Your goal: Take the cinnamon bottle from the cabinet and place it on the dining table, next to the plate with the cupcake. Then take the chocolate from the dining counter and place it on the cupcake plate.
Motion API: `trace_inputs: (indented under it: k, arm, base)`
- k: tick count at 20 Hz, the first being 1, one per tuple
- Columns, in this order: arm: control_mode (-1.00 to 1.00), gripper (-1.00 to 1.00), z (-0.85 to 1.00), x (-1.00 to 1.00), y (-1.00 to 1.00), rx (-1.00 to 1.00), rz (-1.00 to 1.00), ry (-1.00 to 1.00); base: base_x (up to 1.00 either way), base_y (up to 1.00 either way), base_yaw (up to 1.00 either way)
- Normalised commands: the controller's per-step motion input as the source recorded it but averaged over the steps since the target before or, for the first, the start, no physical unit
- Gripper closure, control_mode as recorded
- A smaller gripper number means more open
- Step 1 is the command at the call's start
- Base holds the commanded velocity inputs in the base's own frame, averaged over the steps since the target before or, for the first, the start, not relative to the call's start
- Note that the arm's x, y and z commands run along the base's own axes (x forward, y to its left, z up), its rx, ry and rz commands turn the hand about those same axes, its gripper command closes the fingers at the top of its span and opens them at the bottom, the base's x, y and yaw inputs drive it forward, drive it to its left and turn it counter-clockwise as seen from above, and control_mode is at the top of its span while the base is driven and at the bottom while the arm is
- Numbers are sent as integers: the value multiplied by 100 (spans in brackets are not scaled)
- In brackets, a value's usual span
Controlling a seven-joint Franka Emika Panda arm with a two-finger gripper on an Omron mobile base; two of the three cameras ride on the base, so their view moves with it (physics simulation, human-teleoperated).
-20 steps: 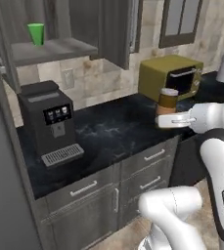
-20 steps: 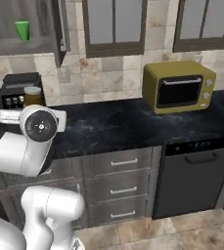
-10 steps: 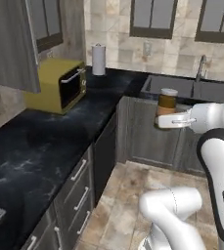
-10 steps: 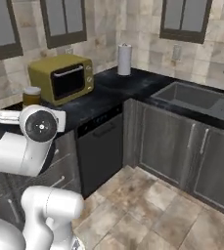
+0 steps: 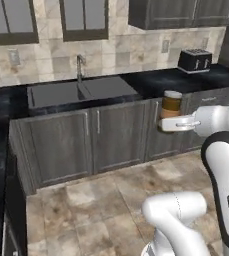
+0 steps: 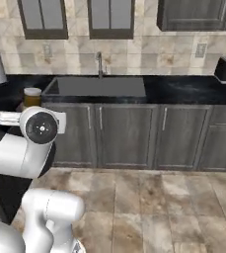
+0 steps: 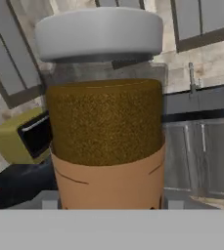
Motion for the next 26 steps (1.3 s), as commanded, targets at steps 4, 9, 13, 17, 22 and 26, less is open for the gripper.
trace_inputs:
  k: [4,9,13,17,22,26]
  arm:
    - [100,100,0,0,0,0,0,0]
    - [100,100,0,0,0,0,0,0]
    - [100,100,0,0,0,0,0,0]
    - [100,100,0,0,0,0,0,0]
    - [100,100,0,0,0,0,0,0]
    - [100,100,0,0,0,0,0,0]
  base:
    - [0,0,-100]
    - [0,0,-99]
    - [0,-1,-97]
    - [0,-7,-92]
    - [4,-11,-85]
    - [43,-9,-47]
